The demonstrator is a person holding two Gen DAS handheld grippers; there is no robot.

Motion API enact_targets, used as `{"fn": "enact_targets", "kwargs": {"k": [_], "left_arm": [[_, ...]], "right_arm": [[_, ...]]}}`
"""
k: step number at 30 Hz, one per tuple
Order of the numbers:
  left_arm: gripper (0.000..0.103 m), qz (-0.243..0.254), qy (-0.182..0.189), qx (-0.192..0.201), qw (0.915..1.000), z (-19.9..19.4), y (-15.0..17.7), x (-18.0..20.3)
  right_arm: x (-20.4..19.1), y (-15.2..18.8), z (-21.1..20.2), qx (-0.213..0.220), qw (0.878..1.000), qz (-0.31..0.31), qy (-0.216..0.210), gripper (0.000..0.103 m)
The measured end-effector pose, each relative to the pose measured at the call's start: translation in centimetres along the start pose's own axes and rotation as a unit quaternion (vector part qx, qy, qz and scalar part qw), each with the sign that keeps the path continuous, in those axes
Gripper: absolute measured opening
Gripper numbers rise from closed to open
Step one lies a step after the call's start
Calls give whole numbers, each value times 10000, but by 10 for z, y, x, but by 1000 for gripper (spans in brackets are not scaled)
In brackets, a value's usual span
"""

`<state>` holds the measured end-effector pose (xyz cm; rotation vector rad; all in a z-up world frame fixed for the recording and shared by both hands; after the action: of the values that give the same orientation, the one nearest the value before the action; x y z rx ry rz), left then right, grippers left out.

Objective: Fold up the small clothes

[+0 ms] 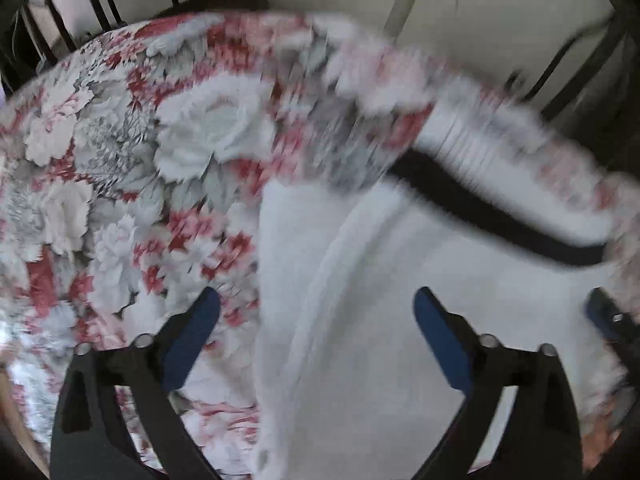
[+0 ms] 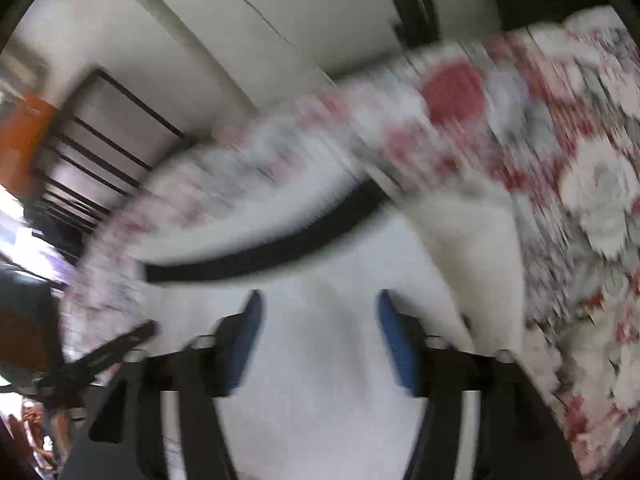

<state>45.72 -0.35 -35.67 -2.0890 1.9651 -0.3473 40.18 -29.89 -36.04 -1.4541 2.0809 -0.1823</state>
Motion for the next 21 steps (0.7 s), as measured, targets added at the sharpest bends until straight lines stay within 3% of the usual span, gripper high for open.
{"fn": "enact_targets", "kwargs": {"k": [1, 4, 5, 8, 11, 13, 14, 16, 17, 19, 21], "left_arm": [[99, 75, -250, -398, 9989, 17, 8, -3], [99, -387, 37, -600, 9974, 24, 10, -16], [99, -375, 16, -520, 9979, 19, 6, -17], [98, -197, -237, 260, 9992, -15, -9, -17], [98, -105, 332, 485, 9982, -33, -6, -2], [98, 117, 704, 163, 9973, -28, 10, 22], [98, 289, 713, 16, 9970, -22, 15, 31], [99, 864, 258, -197, 9957, -5, 32, 49], [99, 1307, -207, -216, 9910, 7, 44, 58], [99, 1425, -320, -50, 9893, 10, 48, 62], [99, 1168, -115, -66, 9931, 1, 36, 55]], "right_arm": [[9, 7, 11, -191, 9997, 109, 120, 66], [6, 7, 8, -96, 9998, 180, 88, 66], [0, 5, 1, 10, 9999, 89, 98, 66], [-15, 1, -16, 305, 9995, -98, 48, 66], [-28, 9, -19, 173, 9995, -197, -167, 67], [-39, 25, -11, -125, 9990, -412, -152, 67], [-42, 33, -6, -271, 9982, -518, -123, 68], [-44, 57, 16, -763, 9935, -841, 75, 72], [-43, 65, 23, -844, 9914, -991, 163, 72], [-48, 72, 29, -797, 9874, -1333, 294, 73], [-53, 64, 19, -657, 9892, -1290, 245, 73]]}}
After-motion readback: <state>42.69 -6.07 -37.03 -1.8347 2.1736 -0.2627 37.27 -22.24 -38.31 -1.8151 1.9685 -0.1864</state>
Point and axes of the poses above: each gripper's, at about its wrist camera, not at the fingertips, and z roughly the way its jaws point, x to its right, y to its underside, the point moved 3 cm from there along z, roughly the way its jaws point, and after that the axes turned 6 degrees about x, right-handed, at the moved point
